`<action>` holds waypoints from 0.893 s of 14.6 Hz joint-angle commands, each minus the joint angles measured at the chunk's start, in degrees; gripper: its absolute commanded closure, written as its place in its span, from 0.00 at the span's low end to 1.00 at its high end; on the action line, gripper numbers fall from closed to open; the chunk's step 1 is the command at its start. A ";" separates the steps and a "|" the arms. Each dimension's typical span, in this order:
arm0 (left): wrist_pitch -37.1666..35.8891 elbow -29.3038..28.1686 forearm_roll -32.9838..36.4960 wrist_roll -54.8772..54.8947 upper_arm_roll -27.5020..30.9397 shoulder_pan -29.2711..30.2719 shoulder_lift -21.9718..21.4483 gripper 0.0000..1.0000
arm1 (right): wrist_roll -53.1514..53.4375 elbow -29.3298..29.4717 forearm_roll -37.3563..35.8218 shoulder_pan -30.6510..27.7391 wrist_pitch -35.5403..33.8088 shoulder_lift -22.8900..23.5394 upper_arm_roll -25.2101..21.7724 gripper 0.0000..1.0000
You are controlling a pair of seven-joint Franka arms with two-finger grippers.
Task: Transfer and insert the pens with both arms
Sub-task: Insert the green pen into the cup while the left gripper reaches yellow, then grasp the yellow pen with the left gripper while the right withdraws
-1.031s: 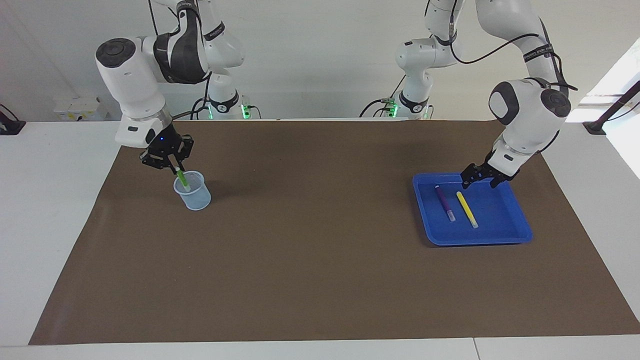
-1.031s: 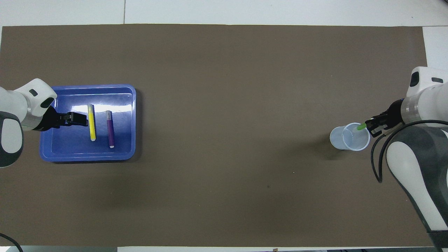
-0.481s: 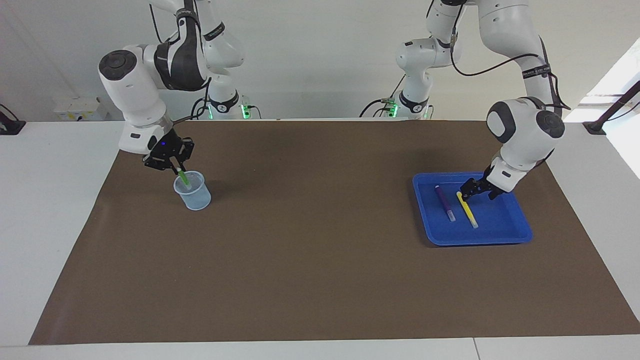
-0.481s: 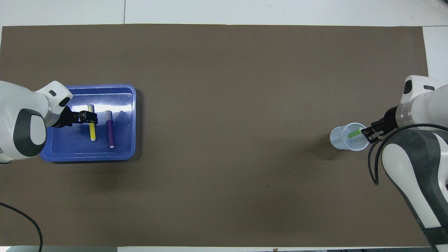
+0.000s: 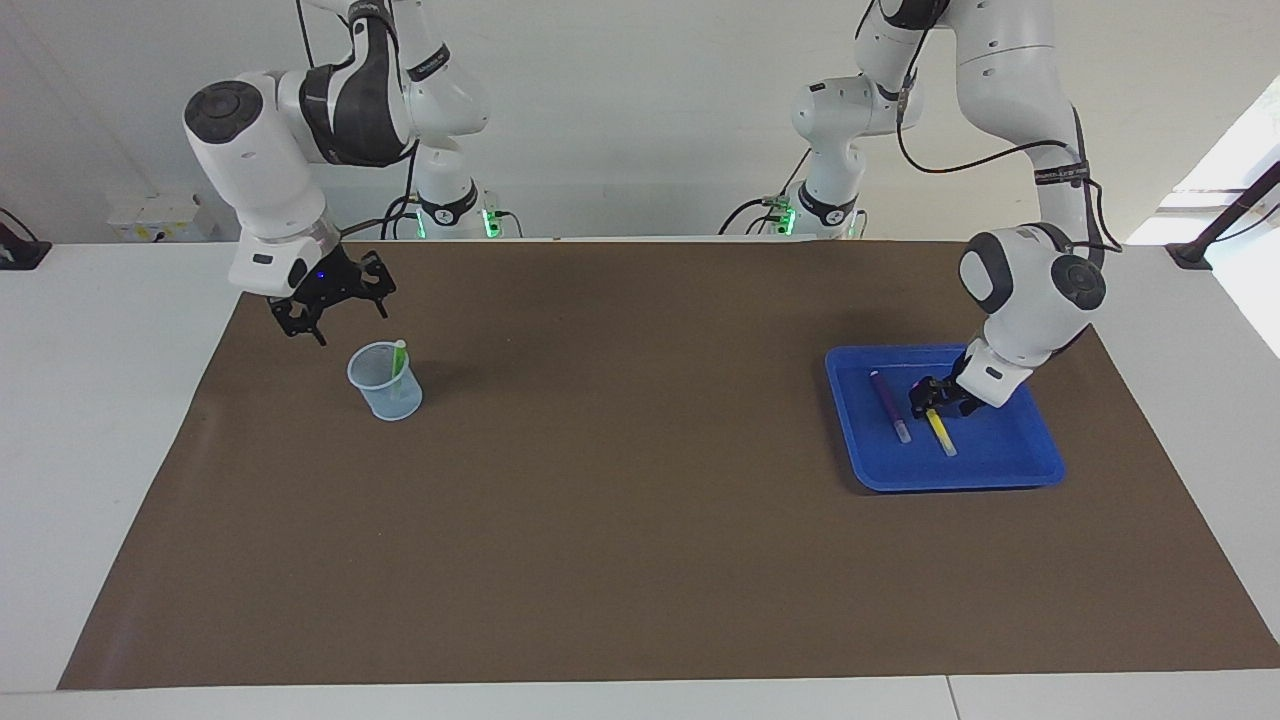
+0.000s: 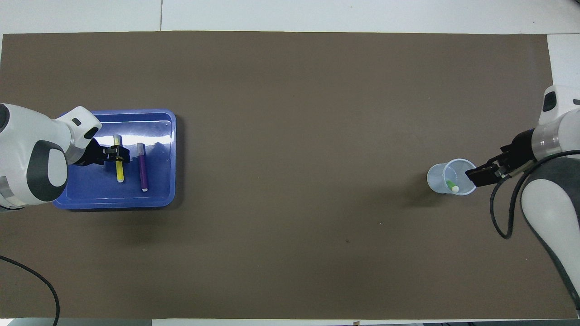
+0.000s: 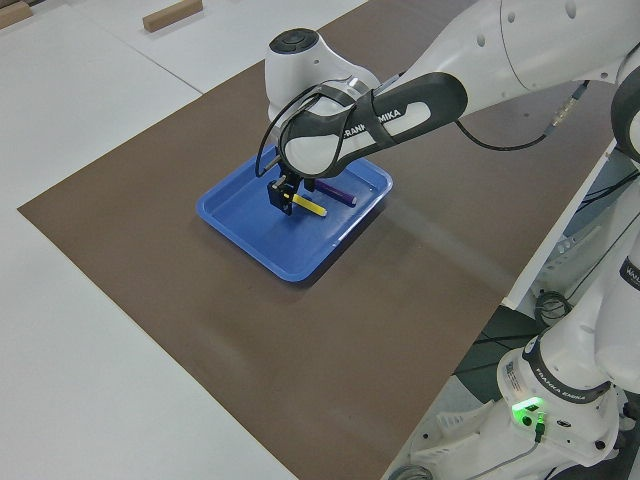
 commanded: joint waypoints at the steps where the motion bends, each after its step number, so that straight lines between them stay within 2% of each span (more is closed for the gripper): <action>1: 0.30 -0.21 1.02 0.23 0.14 -0.22 0.10 0.38 | 0.11 1.09 10.40 -0.92 -2.13 0.05 0.36 0.00; 4: 0.30 -0.30 1.02 0.23 0.14 -0.22 0.10 0.53 | 12.55 0.91 20.51 0.22 -2.39 -0.13 0.98 0.00; 7: 0.30 -0.38 1.10 0.14 0.14 -0.31 0.10 0.71 | 26.62 0.73 27.03 4.43 -1.86 -0.22 1.07 0.00; 8: 0.39 -0.38 1.10 0.05 0.14 -0.40 0.19 0.80 | 30.49 0.73 28.62 5.84 -1.52 -0.22 1.07 0.00; 9: 0.30 -0.38 1.02 -0.03 0.14 -0.40 0.19 0.96 | 33.92 0.73 30.02 7.16 -0.99 -0.22 1.07 0.00; 10: 0.22 -0.38 1.02 -0.03 0.14 -0.40 0.19 1.00 | 36.66 0.65 31.52 7.78 -0.29 -0.22 1.07 0.00; 13: -0.40 -0.12 1.02 -0.04 0.14 -0.31 0.19 1.00 | 42.21 0.12 35.91 8.23 1.12 -0.57 0.98 0.00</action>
